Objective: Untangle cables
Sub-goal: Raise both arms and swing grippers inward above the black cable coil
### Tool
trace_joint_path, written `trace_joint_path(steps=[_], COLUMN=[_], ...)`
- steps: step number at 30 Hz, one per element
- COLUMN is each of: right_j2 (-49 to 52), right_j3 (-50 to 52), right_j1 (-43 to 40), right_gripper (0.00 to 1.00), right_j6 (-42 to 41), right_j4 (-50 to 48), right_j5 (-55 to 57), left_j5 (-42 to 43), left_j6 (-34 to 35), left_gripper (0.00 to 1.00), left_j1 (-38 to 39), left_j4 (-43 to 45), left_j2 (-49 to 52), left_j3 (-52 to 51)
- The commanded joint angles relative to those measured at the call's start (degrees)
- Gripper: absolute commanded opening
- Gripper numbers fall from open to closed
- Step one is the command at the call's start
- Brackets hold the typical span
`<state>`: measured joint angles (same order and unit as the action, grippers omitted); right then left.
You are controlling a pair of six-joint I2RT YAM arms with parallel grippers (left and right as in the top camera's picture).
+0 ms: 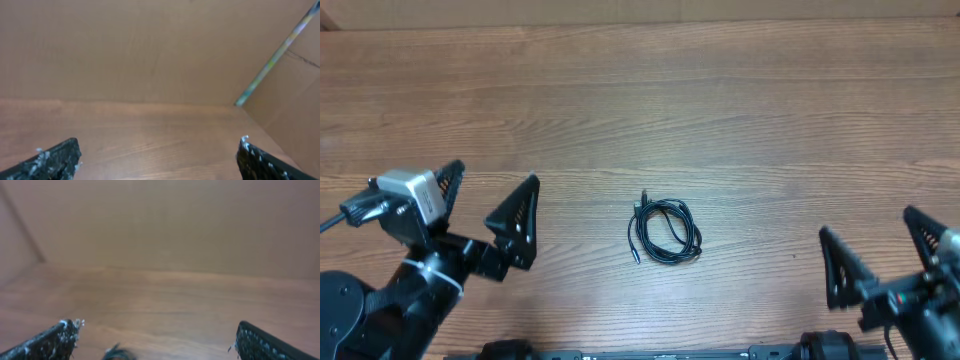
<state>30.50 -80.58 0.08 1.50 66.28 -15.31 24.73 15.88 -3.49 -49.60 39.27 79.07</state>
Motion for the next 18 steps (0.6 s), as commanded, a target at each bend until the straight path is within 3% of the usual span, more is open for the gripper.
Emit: trace_joint_path(steps=[1,9,15,18], right_j2=[0.6,0.6,0.6,0.6], right_j3=[-4.7,-6.0,-6.0,-6.0], right_j1=[-0.2,-0.2,-0.2,-0.2], right_gripper=[1.0,1.0,1.0,1.0], right_j6=[0.1,0.1,0.1,0.1], right_j4=[3.4,6.4,4.7,4.8], right_j5=[-5.6,-10.4,-3.9,-2.3], left_j5=[0.8,0.8,-2.6,-4.9], left_j6=[-1.1,-0.4,-0.2,3.0], left_gripper=[1.0,1.0,1.0,1.0], left_j1=[-0.5,-0.5,-0.5,-0.5], left_j4=[-3.4,-8.1,-8.0,-8.1], left_j2=[-0.4,-0.3,0.2,1.6], left_j3=[2.0,0.9,-1.4,-2.1])
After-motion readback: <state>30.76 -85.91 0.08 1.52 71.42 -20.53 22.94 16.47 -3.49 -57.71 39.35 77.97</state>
